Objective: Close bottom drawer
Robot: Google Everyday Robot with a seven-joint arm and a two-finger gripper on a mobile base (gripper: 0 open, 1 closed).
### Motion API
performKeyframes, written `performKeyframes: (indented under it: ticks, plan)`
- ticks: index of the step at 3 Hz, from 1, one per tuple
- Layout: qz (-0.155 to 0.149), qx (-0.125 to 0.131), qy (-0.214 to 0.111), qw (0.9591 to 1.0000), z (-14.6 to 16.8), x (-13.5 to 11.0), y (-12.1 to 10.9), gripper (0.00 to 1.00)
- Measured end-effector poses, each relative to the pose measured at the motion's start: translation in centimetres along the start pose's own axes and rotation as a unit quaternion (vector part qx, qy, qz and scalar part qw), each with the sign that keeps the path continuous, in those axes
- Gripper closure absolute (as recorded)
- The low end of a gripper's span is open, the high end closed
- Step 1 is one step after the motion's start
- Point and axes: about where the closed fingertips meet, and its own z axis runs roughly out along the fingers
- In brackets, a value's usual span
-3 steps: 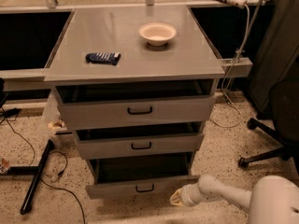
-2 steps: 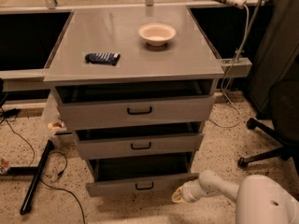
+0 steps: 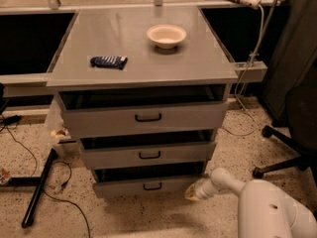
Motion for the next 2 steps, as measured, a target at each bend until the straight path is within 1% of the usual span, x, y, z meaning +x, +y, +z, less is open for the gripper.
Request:
performKeyframes:
  ticks: [1,2]
  plan:
    - [0.000,0.000,0.000,1.0000,0.00,0.00,0.00,0.81]
    - [0.000,0.000,0.000,1.0000,0.01,0.00,0.00,0.57]
